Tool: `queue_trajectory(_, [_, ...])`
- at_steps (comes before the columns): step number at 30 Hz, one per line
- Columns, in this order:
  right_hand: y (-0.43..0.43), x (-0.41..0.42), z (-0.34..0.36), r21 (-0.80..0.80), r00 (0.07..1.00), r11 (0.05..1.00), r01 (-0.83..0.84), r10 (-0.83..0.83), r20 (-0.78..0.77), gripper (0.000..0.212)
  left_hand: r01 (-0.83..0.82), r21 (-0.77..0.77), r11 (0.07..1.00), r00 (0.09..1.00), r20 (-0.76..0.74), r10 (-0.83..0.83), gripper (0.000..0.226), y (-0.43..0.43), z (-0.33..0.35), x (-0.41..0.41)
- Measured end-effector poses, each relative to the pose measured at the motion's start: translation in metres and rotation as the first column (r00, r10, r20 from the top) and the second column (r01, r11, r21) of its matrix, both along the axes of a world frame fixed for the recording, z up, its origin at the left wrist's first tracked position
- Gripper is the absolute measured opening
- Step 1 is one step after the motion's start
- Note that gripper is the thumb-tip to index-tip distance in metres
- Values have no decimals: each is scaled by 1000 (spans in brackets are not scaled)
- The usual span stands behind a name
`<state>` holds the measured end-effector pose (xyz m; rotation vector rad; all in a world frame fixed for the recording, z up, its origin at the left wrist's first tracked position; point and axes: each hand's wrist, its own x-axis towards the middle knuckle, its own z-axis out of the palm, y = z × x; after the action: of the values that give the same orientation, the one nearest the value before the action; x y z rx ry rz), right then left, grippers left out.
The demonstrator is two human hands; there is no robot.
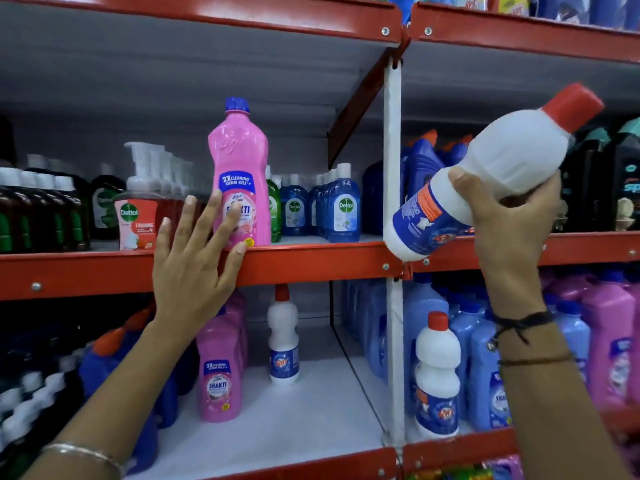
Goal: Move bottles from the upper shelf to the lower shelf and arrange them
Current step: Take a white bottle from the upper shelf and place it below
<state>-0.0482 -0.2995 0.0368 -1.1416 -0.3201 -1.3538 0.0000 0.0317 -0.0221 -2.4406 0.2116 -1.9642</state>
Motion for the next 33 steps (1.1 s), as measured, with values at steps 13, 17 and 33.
queue_trajectory(13, [125,36,-161,-127,935,967,-220,172,-312,69,-67,95,993,996,65,61,55,13,-5,8])
queue_trajectory(17, [159,73,-196,-255,856,945,-203,46,-514,73,-73,109,991,993,97,62,55,15,-6,8])
queue_trajectory(33, [202,152,-226,-400,718,881,-251,-107,-687,66,-85,113,990,987,144,68,55,15,-7,11])
